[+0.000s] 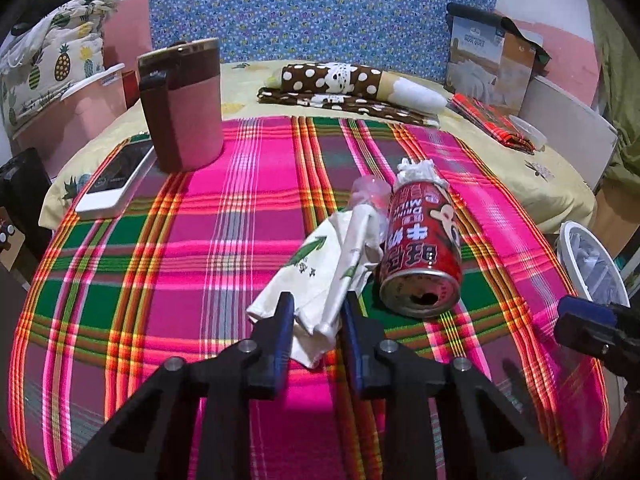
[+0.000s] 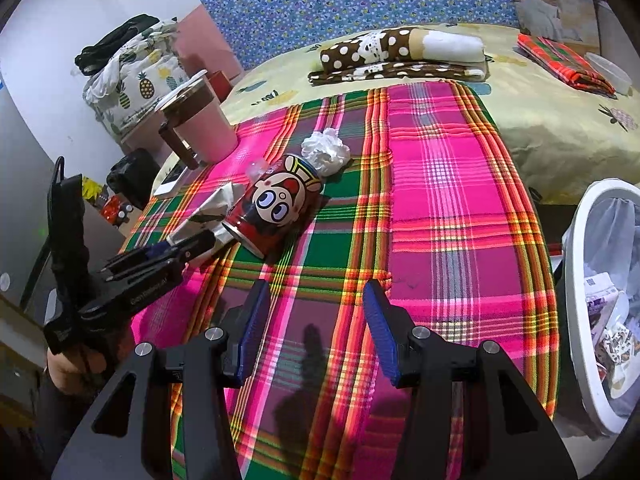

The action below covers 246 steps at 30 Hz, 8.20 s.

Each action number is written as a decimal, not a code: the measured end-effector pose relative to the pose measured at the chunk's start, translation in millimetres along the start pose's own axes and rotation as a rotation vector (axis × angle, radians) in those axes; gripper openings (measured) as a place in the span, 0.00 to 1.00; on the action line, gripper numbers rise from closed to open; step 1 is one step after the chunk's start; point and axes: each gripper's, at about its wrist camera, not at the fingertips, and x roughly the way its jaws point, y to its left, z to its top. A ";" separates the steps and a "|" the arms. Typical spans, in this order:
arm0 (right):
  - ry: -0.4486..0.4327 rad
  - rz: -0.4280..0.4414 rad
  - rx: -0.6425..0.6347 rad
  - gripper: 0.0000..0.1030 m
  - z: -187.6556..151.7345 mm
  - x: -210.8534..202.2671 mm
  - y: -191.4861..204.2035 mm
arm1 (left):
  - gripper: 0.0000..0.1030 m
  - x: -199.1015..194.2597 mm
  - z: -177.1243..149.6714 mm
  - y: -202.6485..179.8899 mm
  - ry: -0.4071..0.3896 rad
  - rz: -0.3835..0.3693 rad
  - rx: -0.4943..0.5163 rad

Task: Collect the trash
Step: 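Grasp the white paper wrapper with the left tool while the right tool approaches the red can, then grasp the red cartoon can with the right tool, then carry the wrapper and red can over the wastebasket with both tools, then open both tools to drop the wrapper and can into the wastebasket, then move both tools back over the plastic cup and tissue on the cloth, then grasp the clear plastic cup with the left tool while the right tool grasps the crumpled tissue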

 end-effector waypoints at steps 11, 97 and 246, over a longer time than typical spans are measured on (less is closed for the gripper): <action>-0.024 0.028 0.006 0.64 12.2 7.5 11.5 | 0.19 -21.7 -16.6 16.8 -0.027 0.026 -0.096; -0.078 -0.170 0.111 0.57 -27.5 -68.7 -81.8 | 0.21 -40.1 -23.8 -154.8 0.007 -0.245 0.101; 0.019 0.011 -0.181 0.54 86.2 85.4 -12.2 | 0.33 42.4 56.7 2.7 0.000 -0.047 -0.088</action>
